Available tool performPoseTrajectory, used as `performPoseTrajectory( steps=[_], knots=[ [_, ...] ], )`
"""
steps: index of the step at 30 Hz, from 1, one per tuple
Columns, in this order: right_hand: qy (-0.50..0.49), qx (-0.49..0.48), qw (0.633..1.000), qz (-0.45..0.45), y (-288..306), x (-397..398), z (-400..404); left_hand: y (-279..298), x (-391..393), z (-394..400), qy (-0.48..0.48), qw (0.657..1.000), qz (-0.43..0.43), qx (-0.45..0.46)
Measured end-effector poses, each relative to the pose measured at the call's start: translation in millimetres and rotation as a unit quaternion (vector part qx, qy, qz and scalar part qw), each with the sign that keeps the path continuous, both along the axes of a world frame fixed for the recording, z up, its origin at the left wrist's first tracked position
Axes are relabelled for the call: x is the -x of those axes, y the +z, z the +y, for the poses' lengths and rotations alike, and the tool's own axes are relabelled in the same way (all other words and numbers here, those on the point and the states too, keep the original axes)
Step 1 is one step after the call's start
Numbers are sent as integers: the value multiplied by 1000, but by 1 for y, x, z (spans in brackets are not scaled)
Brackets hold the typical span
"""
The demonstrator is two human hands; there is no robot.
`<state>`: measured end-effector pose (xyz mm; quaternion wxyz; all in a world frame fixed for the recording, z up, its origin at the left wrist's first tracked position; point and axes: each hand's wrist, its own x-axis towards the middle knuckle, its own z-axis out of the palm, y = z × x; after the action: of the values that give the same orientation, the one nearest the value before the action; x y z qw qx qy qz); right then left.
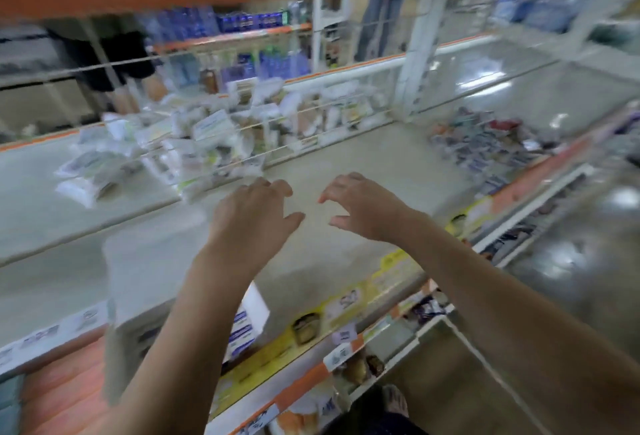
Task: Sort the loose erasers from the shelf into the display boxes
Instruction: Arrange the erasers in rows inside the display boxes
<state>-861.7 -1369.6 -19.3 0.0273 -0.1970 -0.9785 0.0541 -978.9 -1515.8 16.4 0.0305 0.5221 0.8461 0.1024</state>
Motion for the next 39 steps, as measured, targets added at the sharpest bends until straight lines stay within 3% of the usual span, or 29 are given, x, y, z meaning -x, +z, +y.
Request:
performPoseTrajectory(
  steps=[9,15,18,26,39],
  knots=[
    [-174,31,983,-56,-6,-142,134,-32,-116,173,-166,986,1,29],
    [-229,64,970,-57,-13,-201,209,-60,-170,268,-176,984,-6,28],
    [-228,38,973,-7,-23,-202,233,-70,-176,301,-166,986,11,18],
    [-215,57,968,113,-54,-184,259,-97,-172,344,-142,990,-15,-9],
    [-223,114,950,184,-54,-203,272,-103,-168,361,-174,985,17,-13]
  ],
)
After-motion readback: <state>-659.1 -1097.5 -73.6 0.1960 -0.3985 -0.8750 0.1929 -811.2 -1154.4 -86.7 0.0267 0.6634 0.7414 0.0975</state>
